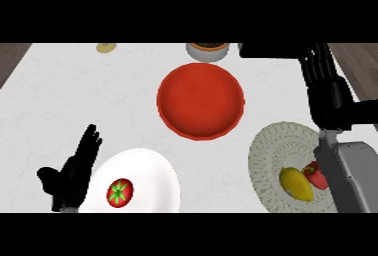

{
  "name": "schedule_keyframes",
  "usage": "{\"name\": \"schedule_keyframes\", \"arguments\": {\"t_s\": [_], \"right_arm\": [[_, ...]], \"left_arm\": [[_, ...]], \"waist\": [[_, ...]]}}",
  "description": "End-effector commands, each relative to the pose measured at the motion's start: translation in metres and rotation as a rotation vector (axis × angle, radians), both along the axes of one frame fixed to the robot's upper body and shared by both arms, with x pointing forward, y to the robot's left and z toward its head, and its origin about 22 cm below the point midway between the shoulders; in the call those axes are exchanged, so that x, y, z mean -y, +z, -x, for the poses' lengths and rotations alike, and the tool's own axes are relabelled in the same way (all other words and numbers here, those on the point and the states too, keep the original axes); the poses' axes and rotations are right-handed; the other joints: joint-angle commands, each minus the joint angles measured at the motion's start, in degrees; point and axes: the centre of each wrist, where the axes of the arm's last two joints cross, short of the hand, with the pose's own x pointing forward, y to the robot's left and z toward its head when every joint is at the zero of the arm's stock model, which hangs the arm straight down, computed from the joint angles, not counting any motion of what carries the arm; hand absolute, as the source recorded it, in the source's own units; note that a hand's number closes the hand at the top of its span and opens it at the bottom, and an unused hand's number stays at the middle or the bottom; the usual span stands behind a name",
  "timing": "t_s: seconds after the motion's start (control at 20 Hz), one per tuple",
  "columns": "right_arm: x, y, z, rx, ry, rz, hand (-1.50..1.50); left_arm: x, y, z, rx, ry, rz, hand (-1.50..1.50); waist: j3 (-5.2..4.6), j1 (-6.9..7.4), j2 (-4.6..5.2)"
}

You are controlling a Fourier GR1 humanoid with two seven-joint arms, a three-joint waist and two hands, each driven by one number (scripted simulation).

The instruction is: Pick the bell pepper from the placemat and place it in the bowl

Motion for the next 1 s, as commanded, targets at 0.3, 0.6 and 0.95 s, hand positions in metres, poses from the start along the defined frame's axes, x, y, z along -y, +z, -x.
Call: {"name": "schedule_keyframes", "arguments": {"t_s": [0.3, 0.6, 0.95], "right_arm": [[-0.068, 0.084, 0.037, 0.506, 0.863, 0.427, -1.50], [0.005, 0.019, 0.103, 0.538, 1.041, 0.189, -1.50], [0.086, 0.060, 0.127, 0.660, 0.947, 0.538, -1.50]], "left_arm": [[-0.025, 0.056, -0.040, 0.265, 0.036, -0.090, 0.00], [-0.070, 0.096, -0.049, 0.363, 0.118, -0.110, 0.00], [-0.078, 0.109, -0.058, 0.373, 0.135, -0.115, 0.00]], "waist": [[1.39, -1.26, -3.84], [2.14, -4.75, 0.16], [2.00, -5.25, 0.72]]}}
